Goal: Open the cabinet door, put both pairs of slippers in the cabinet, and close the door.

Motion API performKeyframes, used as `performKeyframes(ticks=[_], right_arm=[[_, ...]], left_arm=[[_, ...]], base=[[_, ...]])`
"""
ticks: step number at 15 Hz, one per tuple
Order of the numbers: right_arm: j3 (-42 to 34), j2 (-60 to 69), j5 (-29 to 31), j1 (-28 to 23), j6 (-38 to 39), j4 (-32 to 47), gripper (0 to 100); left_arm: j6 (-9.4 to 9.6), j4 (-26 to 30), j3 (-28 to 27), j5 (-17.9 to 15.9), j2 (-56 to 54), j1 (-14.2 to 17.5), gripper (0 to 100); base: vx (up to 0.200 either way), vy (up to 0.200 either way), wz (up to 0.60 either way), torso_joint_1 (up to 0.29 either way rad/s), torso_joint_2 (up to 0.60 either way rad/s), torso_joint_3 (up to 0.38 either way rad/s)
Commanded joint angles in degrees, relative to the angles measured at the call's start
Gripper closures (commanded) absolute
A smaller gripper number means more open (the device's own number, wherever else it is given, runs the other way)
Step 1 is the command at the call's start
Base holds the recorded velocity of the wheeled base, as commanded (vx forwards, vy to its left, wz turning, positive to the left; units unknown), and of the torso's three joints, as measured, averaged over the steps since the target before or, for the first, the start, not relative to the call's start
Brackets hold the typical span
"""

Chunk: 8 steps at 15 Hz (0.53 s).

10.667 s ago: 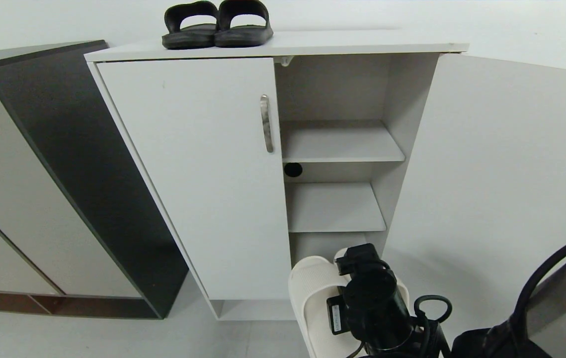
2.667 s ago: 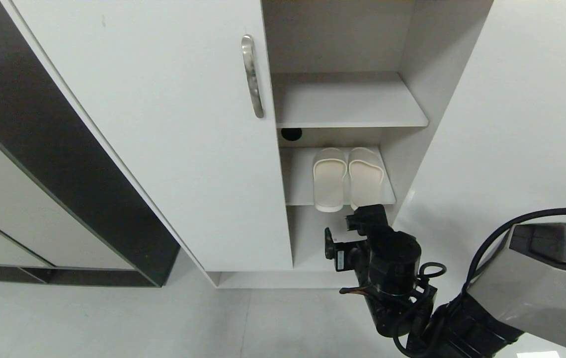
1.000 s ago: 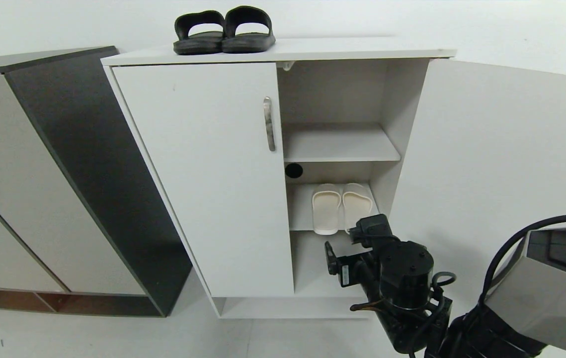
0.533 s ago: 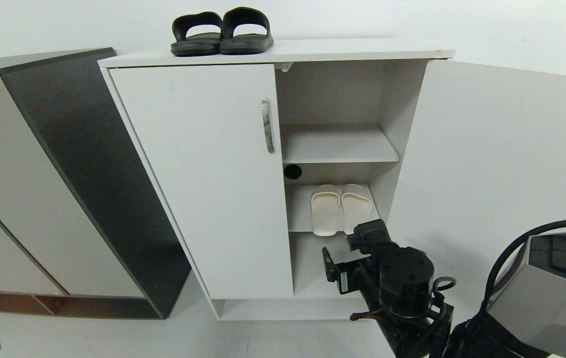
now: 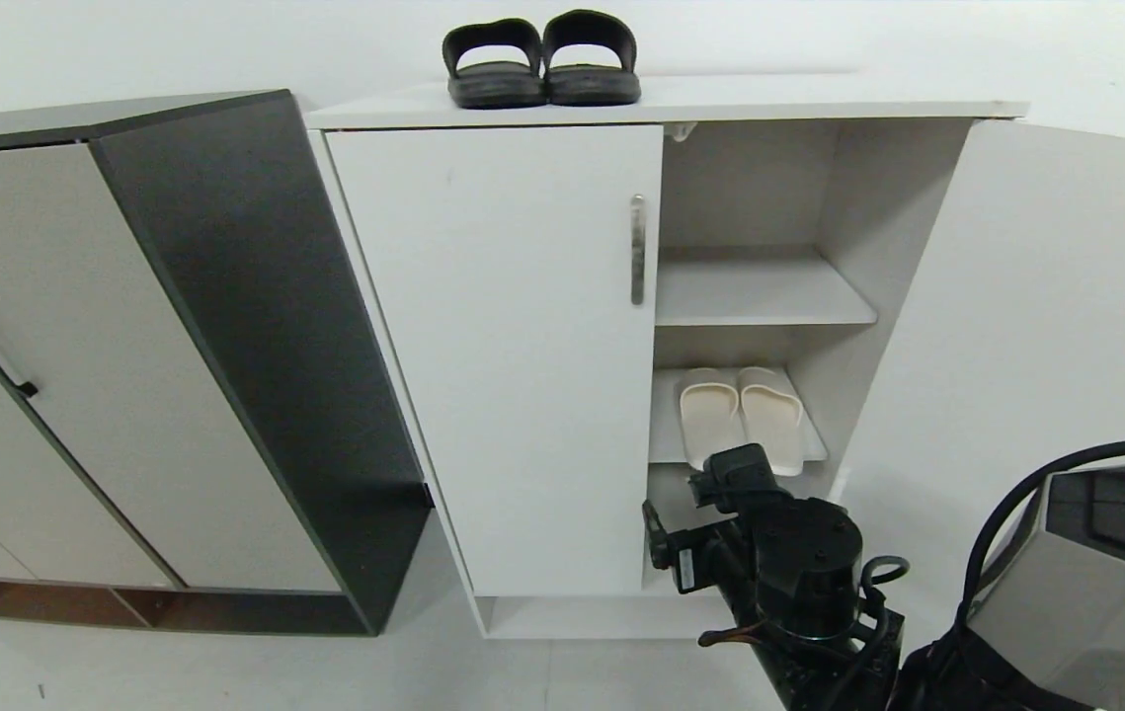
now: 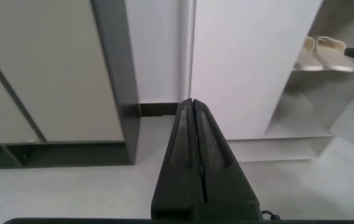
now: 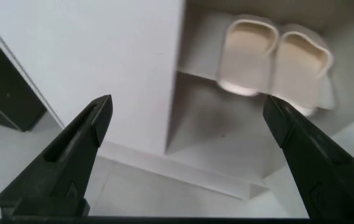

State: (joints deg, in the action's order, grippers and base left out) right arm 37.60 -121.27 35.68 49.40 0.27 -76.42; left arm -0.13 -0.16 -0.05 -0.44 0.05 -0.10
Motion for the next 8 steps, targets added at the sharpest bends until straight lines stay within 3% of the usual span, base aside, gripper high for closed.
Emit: performKeyframes(ticks=[1,8], right_arm=[[-0.8,-0.2,-0.4,0.0,0.1,-0.3,0],[-3.8,-0.5,-4.8,-0.2,-1.7,-7.2,0]], left_arm=[[-0.04,0.0,0.0,0.0,0.0,0.0,100],[-0.04,0.0,0.0,0.0,0.0,0.0,100]], base=[[0.0,0.2,0.0,-0.002,0.01,0.002],[0.0,0.2,0.0,0.001,0.0,0.001]])
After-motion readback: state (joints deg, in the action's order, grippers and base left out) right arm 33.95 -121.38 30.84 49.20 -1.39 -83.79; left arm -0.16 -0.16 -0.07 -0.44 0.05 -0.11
